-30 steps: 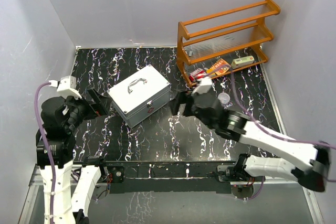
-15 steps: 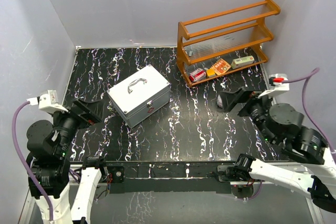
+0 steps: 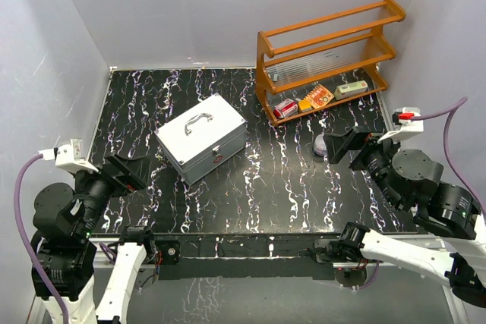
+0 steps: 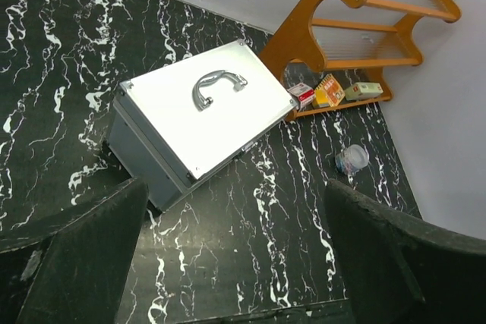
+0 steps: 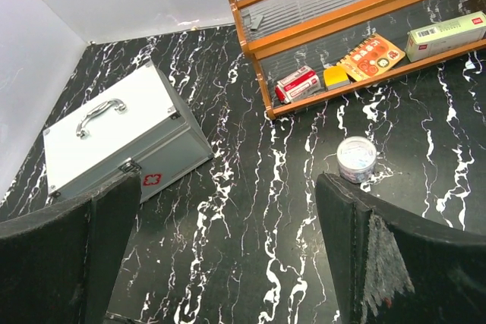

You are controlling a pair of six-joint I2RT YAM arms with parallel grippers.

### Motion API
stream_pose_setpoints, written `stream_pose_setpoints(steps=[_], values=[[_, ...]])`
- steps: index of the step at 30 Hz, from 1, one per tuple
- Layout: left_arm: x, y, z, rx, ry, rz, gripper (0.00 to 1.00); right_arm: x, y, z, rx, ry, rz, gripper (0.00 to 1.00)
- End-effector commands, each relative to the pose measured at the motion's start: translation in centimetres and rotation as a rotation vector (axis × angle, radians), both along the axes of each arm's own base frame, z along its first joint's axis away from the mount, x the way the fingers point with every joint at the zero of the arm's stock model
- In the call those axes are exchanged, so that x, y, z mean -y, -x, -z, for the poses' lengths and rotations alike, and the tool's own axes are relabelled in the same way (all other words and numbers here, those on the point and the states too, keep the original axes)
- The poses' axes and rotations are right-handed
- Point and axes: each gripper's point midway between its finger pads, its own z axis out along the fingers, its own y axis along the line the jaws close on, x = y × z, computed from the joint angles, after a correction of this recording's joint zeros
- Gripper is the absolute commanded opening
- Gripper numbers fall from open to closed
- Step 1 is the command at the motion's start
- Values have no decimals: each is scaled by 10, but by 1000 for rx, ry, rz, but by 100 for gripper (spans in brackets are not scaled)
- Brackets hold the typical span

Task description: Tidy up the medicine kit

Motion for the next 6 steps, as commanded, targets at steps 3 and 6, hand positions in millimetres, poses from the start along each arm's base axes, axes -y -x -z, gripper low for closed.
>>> stream_pose_setpoints(steps=[3, 6], values=[[-3, 9, 4, 2, -37, -2, 99, 1, -4, -10, 16, -17, 29, 98], [-4, 9, 2, 11, -41, -6, 99, -1, -5, -12, 18, -15, 24, 98]])
